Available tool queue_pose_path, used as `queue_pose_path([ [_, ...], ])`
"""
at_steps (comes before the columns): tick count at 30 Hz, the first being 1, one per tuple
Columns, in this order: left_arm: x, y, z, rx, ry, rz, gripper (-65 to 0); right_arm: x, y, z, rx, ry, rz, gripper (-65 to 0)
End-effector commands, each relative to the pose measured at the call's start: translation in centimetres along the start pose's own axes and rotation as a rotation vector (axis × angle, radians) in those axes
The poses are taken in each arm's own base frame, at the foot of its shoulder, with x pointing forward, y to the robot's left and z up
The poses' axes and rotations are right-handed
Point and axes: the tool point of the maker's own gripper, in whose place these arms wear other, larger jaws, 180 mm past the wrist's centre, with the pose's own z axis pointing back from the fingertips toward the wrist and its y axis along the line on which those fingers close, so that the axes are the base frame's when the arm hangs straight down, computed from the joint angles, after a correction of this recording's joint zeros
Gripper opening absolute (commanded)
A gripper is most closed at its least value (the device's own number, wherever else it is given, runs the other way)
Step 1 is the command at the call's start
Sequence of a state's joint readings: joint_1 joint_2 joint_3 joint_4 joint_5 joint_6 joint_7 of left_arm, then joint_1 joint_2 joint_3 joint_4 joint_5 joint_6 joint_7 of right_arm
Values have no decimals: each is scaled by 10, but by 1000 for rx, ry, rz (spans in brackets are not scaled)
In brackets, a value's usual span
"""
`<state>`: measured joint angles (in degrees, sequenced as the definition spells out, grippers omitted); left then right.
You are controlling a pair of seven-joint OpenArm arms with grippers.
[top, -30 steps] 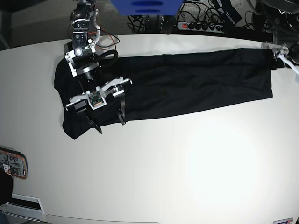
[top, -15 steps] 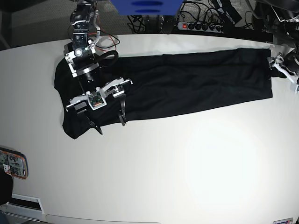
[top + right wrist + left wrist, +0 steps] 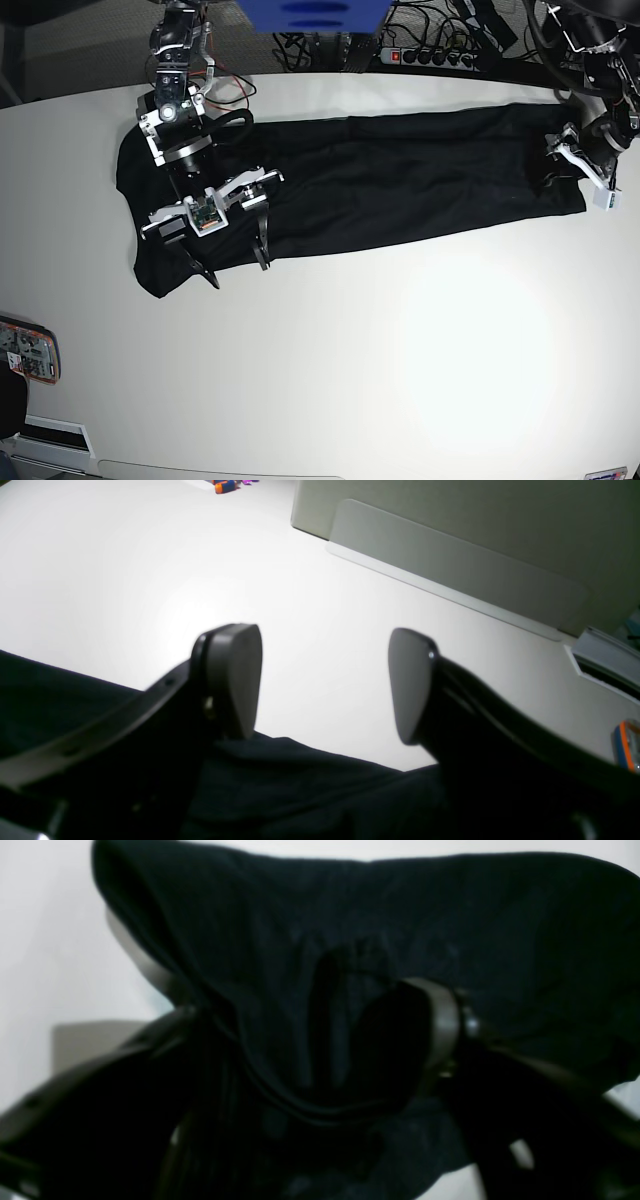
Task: Fold the T-shirt properly
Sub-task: 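Grasp the strip's end with the left gripper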
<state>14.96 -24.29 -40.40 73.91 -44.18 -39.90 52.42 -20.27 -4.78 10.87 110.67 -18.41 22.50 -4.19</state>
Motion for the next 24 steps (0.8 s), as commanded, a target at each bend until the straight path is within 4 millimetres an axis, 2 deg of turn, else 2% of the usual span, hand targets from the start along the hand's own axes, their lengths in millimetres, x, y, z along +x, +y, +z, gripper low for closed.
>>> queue_pose_path([
  [1, -31, 8, 1, 43, 143, -1, -316, 16, -4, -1, -11, -61, 0, -268],
  [8, -24, 7, -1, 44, 129, -4, -650, 15, -3, -1, -11, -58, -1, -268],
  [13, 15, 7, -10, 63, 75, -47, -650, 15, -3, -1, -11, -58, -1, -268],
  [16, 50, 6, -16, 93, 39, -100, -650, 15, -3, -1, -11, -58, -1, -268],
  [18, 83, 7, -18, 134, 7, -147, -650, 15, -3, -1, -11, -58, -1, -268],
  [21, 119, 21, -11, 236, -13, -181, -650, 15, -3, -1, -11, -58, -1, -268],
  [24, 140, 27, -3, 283, -34, -197, -650, 14, -7, 0, -20, -55, 2, -268],
])
